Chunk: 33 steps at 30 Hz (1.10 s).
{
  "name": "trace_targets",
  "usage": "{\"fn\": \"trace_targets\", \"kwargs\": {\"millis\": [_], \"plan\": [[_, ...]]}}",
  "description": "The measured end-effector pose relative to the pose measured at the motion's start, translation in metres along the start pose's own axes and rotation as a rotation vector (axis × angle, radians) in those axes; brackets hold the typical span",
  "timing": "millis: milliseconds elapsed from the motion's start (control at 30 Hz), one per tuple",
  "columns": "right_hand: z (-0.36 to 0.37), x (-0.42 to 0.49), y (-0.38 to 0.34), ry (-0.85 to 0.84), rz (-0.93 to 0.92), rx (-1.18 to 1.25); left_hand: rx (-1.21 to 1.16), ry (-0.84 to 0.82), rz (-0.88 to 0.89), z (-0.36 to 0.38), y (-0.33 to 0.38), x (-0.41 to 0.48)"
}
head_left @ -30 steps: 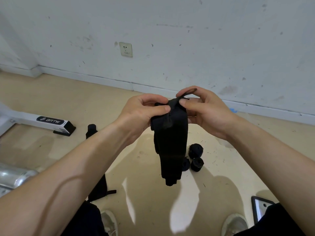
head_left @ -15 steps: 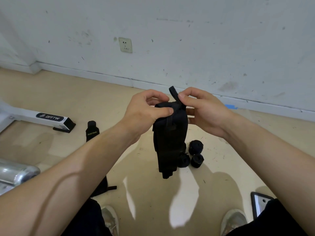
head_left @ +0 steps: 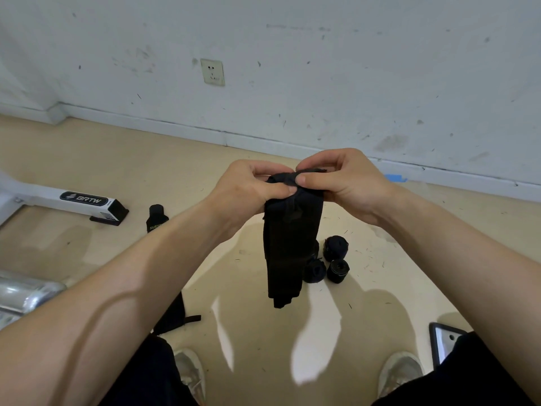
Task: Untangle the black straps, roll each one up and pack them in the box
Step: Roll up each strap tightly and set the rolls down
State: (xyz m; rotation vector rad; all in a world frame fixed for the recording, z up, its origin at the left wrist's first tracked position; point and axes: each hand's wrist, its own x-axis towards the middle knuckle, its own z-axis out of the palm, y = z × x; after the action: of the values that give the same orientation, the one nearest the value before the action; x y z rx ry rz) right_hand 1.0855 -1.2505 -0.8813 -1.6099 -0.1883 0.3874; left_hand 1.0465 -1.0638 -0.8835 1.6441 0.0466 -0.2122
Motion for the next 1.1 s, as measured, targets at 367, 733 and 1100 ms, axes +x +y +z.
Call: {"fn": "trace_targets", "kwargs": {"millis": [367,733,1100], "plan": [[-0.0006,0.0011,0.0060,0.144,-0.107,-0.082,0.049,-0.063,0.064,-0.0029,-0.0013,0.0012],[-0.0042,-0.0012,0.0040,-0.005,-0.178,-0.119,-0.235,-0.001,0.005,0.0010,0.0019,0.0017],[0.0002,0.0004,0.0091,0.017,-0.117,-0.028,-0.136,0.062,0.012,-0.0025,-0.0019,0.0047]]}}
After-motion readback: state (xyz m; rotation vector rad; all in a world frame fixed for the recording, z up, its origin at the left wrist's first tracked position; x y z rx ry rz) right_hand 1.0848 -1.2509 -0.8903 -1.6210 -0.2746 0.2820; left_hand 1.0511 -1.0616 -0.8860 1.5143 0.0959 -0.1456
